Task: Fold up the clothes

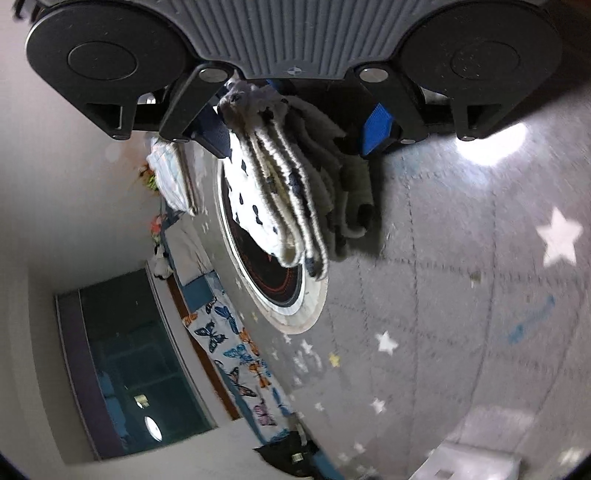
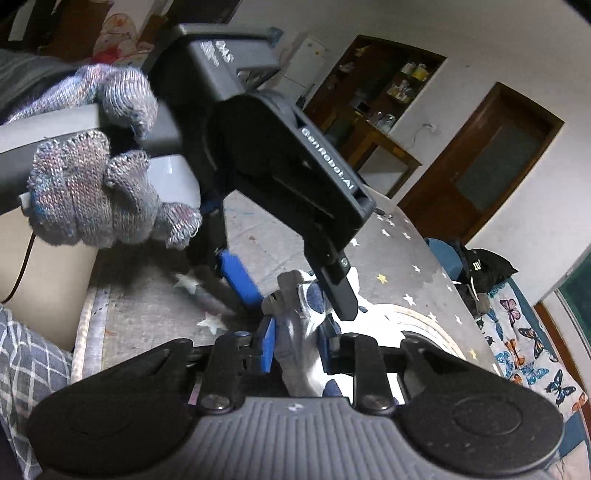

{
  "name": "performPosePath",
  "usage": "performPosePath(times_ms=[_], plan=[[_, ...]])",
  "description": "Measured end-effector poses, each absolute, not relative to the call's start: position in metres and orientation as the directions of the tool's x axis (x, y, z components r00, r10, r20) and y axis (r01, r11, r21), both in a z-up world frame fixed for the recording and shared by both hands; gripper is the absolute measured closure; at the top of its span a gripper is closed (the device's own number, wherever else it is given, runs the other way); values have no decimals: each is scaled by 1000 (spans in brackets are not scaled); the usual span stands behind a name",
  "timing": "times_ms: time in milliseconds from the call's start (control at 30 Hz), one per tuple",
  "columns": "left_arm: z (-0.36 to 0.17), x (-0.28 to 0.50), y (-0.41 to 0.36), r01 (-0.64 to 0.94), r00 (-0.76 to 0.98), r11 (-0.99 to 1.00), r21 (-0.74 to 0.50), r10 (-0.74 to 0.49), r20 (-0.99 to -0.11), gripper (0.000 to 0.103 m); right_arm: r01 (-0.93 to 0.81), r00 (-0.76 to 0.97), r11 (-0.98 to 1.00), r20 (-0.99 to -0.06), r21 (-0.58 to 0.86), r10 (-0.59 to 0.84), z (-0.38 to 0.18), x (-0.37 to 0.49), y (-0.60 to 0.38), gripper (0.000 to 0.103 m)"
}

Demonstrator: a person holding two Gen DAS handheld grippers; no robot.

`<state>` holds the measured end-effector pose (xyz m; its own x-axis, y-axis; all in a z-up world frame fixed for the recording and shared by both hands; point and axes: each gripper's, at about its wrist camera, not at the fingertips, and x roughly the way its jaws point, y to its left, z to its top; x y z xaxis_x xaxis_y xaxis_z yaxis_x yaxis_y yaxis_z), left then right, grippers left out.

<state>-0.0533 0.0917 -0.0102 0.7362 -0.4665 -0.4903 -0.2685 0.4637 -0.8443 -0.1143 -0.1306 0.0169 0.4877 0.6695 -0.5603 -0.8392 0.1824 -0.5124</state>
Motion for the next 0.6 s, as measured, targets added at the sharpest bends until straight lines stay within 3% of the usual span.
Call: performPosePath(times_ms=[500, 567, 600], plan=[[-17, -46, 90, -263, 758, 380, -887, -487, -434, 25, -841, 498, 232, -534, -489, 683, 23, -104, -147, 83], [-18, -41, 88, -259, 755, 385, -886, -491, -434, 31, -843, 497, 236, -532, -482, 685, 23, -105, -149, 83], [-20, -39, 88, -261, 752, 385, -885, -493, -436, 42, -845, 496, 240, -532, -478, 687, 23, -106, -150, 83]])
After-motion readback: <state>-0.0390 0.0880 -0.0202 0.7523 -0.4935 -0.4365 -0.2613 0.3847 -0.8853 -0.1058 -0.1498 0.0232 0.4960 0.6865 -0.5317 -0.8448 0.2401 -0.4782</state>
